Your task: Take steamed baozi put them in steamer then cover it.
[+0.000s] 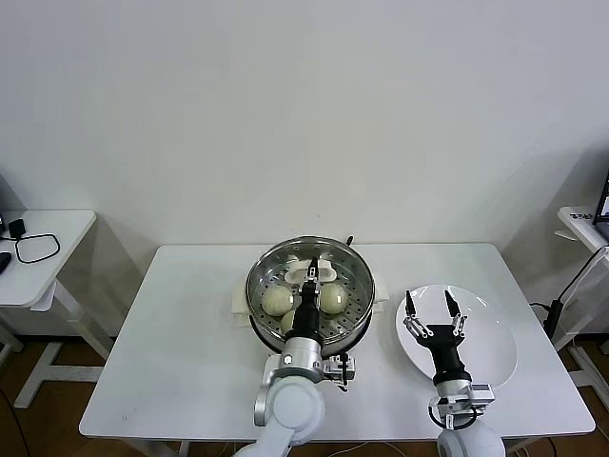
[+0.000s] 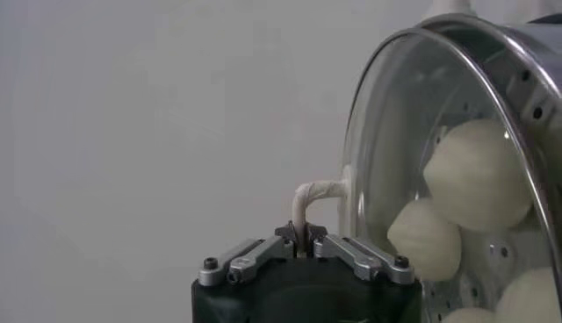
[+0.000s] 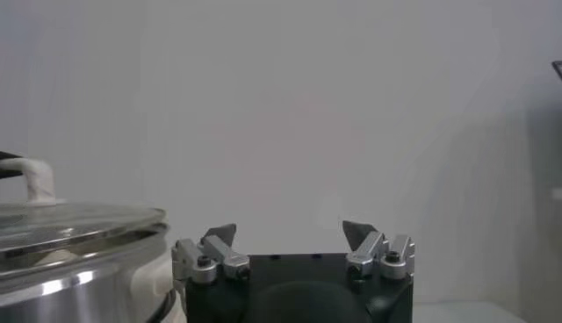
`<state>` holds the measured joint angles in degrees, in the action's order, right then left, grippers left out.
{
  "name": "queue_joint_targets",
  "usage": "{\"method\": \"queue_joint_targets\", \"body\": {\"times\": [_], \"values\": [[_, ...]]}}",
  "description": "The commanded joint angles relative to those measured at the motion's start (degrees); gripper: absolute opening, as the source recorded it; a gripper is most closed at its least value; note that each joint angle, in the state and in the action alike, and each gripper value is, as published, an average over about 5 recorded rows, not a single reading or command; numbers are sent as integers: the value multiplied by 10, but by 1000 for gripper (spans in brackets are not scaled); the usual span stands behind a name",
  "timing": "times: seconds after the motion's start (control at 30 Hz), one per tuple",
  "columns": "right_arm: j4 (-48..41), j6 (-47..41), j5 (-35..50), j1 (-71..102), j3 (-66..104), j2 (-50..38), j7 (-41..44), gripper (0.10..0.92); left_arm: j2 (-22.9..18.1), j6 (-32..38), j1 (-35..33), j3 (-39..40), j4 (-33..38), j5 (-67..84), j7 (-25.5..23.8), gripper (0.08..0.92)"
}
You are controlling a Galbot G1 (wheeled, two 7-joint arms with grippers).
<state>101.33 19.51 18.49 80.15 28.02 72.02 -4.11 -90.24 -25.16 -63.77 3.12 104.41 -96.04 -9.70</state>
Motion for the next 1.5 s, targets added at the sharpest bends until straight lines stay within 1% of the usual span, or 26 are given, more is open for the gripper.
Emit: {"method": "queue_joint_targets", "body": {"times": [0.03, 0.7, 0.8, 0.9, 1.03, 1.17, 1.3, 1.37, 1.43, 1.5], "values": [[-1, -1, -1, -2, -3, 0, 0, 823, -2, 3, -2, -2, -7, -2, 8, 185], [-11, 0, -3, -7, -5, -1, 2, 823, 1, 14, -9, -8, -9, -5, 13, 185], [-12, 0, -3, -8, -5, -1, 2, 823, 3, 16, -15, -6, -1, -5, 14, 197], [-13, 0, -3, -9, -5, -1, 2, 823, 8, 18, -26, -4, 19, -5, 15, 258], [-15, 0, -2, -9, -4, -2, 2, 823, 25, 19, -54, 3, 67, -3, 16, 378], [-18, 2, -2, -10, -2, -3, 2, 823, 47, 21, -98, 6, 128, 2, 21, 491], [-17, 3, -2, -9, 0, -4, 3, 823, 71, 29, -147, -12, 183, 29, 32, 603], [-13, 3, -1, -8, 1, -5, 3, 823, 83, 43, -173, -35, 215, 69, 44, 664], [-7, 0, 1, -6, 3, -6, 2, 823, 91, 61, -197, -68, 250, 147, 60, 724], [4, -7, 6, -3, 6, -8, 2, 823, 95, 85, -222, -106, 284, 287, 81, 771]]}}
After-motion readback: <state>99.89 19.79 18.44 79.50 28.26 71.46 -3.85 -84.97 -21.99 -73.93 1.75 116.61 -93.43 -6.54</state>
